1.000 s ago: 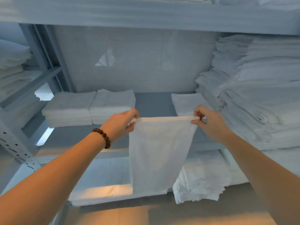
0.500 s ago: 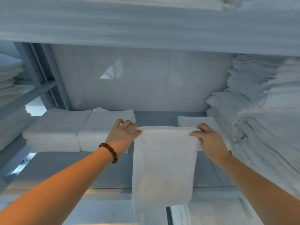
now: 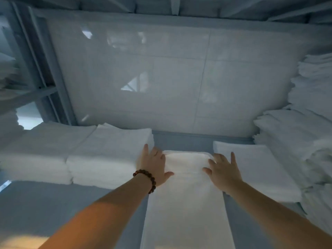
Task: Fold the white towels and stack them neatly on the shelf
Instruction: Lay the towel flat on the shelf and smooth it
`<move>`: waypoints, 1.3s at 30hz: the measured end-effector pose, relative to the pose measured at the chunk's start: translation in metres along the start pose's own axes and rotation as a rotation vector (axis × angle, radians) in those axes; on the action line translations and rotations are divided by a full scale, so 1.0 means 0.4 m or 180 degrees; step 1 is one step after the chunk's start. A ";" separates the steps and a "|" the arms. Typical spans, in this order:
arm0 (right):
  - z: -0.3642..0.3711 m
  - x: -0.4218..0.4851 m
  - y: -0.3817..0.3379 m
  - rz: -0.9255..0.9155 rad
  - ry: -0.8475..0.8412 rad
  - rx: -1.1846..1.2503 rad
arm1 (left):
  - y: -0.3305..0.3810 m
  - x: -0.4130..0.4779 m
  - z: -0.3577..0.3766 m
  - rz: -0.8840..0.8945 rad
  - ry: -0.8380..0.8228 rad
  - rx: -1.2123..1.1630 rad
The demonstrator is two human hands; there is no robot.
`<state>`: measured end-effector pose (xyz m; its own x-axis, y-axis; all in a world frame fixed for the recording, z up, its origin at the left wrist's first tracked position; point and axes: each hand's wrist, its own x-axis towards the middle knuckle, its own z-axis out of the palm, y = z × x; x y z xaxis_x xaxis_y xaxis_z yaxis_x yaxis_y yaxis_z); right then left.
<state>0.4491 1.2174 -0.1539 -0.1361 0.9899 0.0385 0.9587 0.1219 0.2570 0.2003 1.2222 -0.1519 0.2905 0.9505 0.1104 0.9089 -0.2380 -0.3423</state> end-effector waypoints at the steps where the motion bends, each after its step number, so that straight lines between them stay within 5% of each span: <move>1: 0.026 0.016 -0.004 0.0000 -0.0071 0.0008 | 0.012 0.020 0.025 0.0010 -0.0063 -0.0011; 14: 0.216 0.145 -0.016 0.0072 -0.0153 -0.0313 | 0.080 0.140 0.238 -0.0305 -0.0424 -0.0372; 19: 0.186 0.066 -0.066 0.0001 0.0096 0.0384 | 0.146 0.048 0.186 -0.0219 -0.0195 -0.1059; 29: 0.222 -0.261 -0.185 0.0222 -0.0475 0.1093 | 0.251 -0.246 0.188 0.0050 -0.0592 -0.1635; 39: 0.273 -0.112 -0.191 0.0300 -0.0198 0.1100 | 0.206 -0.102 0.270 -0.0014 -0.0312 -0.1450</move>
<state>0.4094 1.1714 -0.2807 -0.0378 0.9992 -0.0151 0.9955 0.0364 -0.0869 0.2311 1.1854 -0.2856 0.2767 0.9608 0.0148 0.9552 -0.2767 0.1051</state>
